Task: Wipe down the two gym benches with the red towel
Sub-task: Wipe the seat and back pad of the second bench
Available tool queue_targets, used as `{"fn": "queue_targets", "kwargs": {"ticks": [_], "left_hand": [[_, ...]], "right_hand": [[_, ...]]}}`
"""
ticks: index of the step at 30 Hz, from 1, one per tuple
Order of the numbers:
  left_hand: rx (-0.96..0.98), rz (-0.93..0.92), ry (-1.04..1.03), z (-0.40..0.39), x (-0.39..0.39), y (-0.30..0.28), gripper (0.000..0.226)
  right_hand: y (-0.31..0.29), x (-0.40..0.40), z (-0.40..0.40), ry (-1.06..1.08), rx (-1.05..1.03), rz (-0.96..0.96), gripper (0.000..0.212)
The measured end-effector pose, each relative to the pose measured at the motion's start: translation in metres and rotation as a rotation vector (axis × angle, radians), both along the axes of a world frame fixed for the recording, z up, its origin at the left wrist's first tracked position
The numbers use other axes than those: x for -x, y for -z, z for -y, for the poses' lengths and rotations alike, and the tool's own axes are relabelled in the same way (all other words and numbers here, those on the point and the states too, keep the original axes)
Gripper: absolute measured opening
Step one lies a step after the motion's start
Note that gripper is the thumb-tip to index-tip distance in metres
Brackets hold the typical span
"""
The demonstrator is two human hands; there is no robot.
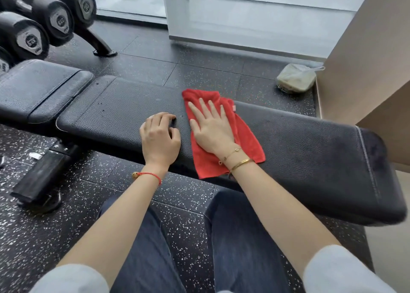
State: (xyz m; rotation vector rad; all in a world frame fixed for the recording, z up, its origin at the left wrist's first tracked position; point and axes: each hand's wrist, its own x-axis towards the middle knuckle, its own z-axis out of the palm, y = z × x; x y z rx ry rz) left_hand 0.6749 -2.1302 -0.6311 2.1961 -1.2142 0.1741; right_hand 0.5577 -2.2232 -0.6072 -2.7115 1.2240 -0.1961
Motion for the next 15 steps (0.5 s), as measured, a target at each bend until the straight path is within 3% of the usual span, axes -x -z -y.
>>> {"fn": "queue_targets", "kwargs": {"ticks": [6, 10, 15], "left_hand": [[-0.005, 0.006, 0.019, -0.002, -0.002, 0.0, 0.033], [-0.004, 0.004, 0.024, -0.001, -0.001, 0.001, 0.032], [-0.001, -0.012, 0.009, 0.0, 0.0, 0.0, 0.032]], "right_hand": [[0.007, 0.063, -0.029, -0.158, 0.027, 0.049, 0.054], [0.004, 0.089, 0.021, 0.017, -0.026, 0.039, 0.052], [-0.002, 0.028, 0.038, 0.121, -0.036, 0.01, 0.054]]}}
